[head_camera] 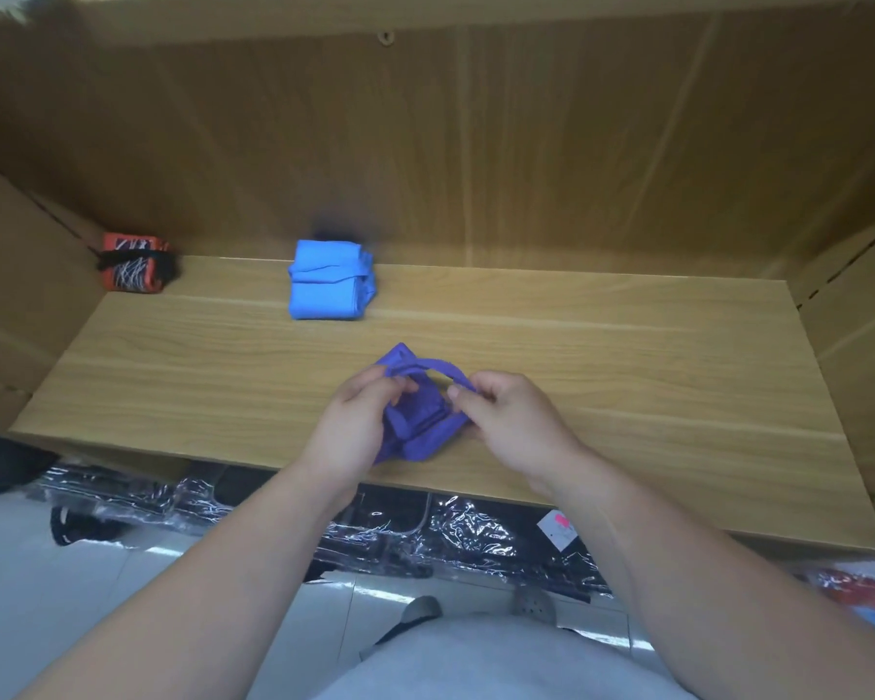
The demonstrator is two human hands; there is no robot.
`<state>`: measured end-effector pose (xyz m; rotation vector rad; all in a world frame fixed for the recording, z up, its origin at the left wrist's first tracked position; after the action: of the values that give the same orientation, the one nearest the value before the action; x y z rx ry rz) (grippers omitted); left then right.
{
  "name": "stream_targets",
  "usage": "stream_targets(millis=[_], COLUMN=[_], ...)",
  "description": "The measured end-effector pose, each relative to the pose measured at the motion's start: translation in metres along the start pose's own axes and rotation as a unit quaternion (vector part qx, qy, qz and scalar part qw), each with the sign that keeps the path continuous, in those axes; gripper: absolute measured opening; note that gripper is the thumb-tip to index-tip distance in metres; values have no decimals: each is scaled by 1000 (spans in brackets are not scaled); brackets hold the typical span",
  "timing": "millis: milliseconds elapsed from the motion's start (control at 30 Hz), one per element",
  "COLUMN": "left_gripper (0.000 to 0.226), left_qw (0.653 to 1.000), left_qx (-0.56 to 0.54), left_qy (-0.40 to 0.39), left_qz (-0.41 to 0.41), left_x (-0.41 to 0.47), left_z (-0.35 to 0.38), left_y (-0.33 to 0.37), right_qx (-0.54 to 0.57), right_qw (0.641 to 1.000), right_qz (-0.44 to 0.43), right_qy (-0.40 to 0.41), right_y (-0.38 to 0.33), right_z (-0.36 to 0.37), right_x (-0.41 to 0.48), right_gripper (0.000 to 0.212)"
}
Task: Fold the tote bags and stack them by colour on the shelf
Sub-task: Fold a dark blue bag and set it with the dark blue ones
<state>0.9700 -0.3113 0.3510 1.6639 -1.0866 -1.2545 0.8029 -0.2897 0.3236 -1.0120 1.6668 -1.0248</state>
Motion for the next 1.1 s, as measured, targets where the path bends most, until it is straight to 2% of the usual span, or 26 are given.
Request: stream_targets(millis=[33, 100, 133, 200, 300, 400, 500, 633, 700, 800, 867, 967, 1067, 1100], left_gripper=[20, 24, 26, 31, 35, 33, 42, 45, 39, 43, 42, 31, 7, 11], left_qw=[1000, 998, 998, 998, 997, 996, 994, 989, 987, 983, 982, 983, 983, 983], left_qx=[-20, -54, -59, -66, -72, -83, -85, -117, -136, -160, -170, -166, -172, -169], left_qy=[4, 10, 14, 20, 14, 34, 61, 77, 85, 85, 79, 77, 56, 51], left_qz=[2, 8, 12, 14, 8, 11, 33, 50, 31, 1, 0, 15, 43, 41], left_x=[0, -3, -4, -6, -5, -6, -8, -7, -5, -6, -5, -1, -3, -3], left_z=[1, 4, 5, 4, 1, 2, 5, -5, -11, -16, -16, -18, -16, -16], left_y=[0, -1, -2, -3, -3, -4, -7, -13, -19, -25, -25, -27, -24, -23], right_qx=[40, 114, 147, 200, 215, 258, 299, 294, 281, 275, 263, 259, 269, 274], right_qw=[999, 991, 984, 970, 967, 955, 940, 945, 951, 953, 956, 955, 949, 948], right_qz=[25, 73, 101, 137, 138, 148, 161, 138, 127, 115, 109, 108, 123, 129], right_qy=[-4, -13, -16, -21, -8, 24, 35, 35, 33, 48, 72, 95, 105, 101], right_y=[1, -2, -4, -6, -6, -6, -6, -4, -6, -9, -10, -11, -8, -7], right_z=[2, 1, -1, -1, 2, 9, 17, 30, 40, 53, 58, 62, 65, 67], right_x=[1, -2, -2, -4, -5, -8, -14, -18, -18, -17, -16, -12, -9, -9], right_gripper=[42, 24, 23, 34, 19, 20, 17, 20, 23, 38, 37, 20, 26, 29])
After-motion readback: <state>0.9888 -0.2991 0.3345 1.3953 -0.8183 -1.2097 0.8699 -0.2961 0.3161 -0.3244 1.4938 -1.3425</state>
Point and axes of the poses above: each hand's wrist, its own x-axis towards the middle knuckle, its own z-axis out of the palm, y = z × x, the point moved 1 cm from there along x, towards the middle knuckle, and after that the axes turned 13 degrees about y, right-handed, at the moved point
